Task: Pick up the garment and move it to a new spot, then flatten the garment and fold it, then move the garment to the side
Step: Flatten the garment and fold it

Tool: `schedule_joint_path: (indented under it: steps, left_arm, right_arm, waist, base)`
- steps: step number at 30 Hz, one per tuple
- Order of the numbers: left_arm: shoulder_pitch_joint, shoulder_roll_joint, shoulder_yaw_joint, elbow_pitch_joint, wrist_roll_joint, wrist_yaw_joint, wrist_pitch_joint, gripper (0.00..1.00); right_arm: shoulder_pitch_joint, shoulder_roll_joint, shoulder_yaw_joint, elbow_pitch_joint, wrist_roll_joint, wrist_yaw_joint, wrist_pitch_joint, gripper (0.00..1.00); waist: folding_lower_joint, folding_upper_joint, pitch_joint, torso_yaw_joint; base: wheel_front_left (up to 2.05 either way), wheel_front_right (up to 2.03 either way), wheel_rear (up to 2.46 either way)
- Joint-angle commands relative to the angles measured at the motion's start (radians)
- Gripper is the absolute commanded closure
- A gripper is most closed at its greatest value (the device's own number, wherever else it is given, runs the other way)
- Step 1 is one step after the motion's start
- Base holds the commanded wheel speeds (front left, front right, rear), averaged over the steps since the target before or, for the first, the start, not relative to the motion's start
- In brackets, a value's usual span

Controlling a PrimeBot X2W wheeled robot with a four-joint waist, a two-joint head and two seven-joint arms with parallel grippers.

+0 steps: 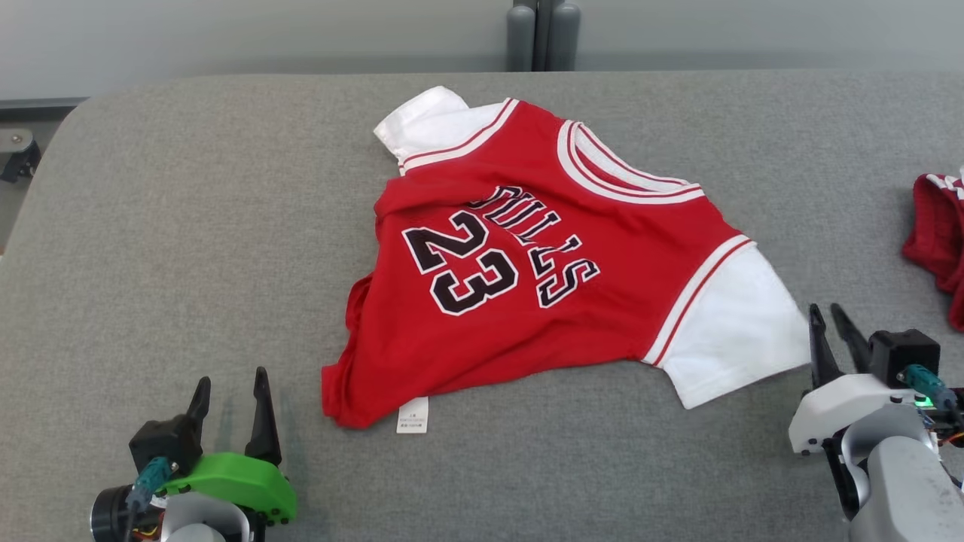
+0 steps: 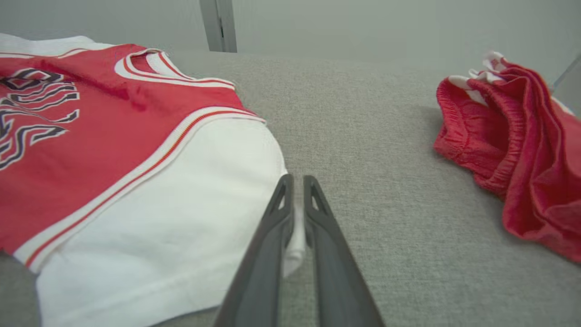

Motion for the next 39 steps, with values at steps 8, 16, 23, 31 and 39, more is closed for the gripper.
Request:
schedule_joint_path:
  steps: [8,16,23,31,39]
  left_arm:
    - [0.039,0.002,-0.081,-0.056,-0.004,-0.003,0.000,0.00]
    - [0.090,0.019,-0.256,-0.097,-0.044,-0.003,0.000,0.00]
    - [0.064,0.020,-0.280,-0.044,-0.055,-0.003,0.000,0.00]
    - [0.039,0.029,-0.298,-0.064,0.003,-0.003,0.000,0.00]
    - [0.052,0.025,-0.319,-0.063,0.020,-0.003,0.000,0.00]
  right_arm:
    - [0.044,0.010,0.030,-0.141,0.013,-0.002,0.000,0.00]
    - [0.084,0.009,0.115,-0.179,0.090,-0.002,0.000,0.00]
    - [0.086,0.009,0.140,-0.181,0.091,-0.002,0.000,0.00]
    - [0.093,0.010,0.140,-0.177,0.086,-0.002,0.000,0.00]
    - [0.093,0.009,0.150,-0.164,0.098,-0.002,0.000,0.00]
  waist:
    - [0.0000,0.0000,-0.004,-0.011]
    - [0.0000,0.0000,-0.011,-0.014]
    - [0.0000,0.0000,-0.003,-0.025]
    - [0.0000,0.0000,0.006,-0.028]
    - [0.0000,0.0000,0.004,-0.029]
  base:
    - [0.00,0.00,0.00]
    - [0.00,0.00,0.00]
    - [0.00,0.00,0.00]
    - [0.00,0.00,0.00]
    - [0.00,0.00,0.00]
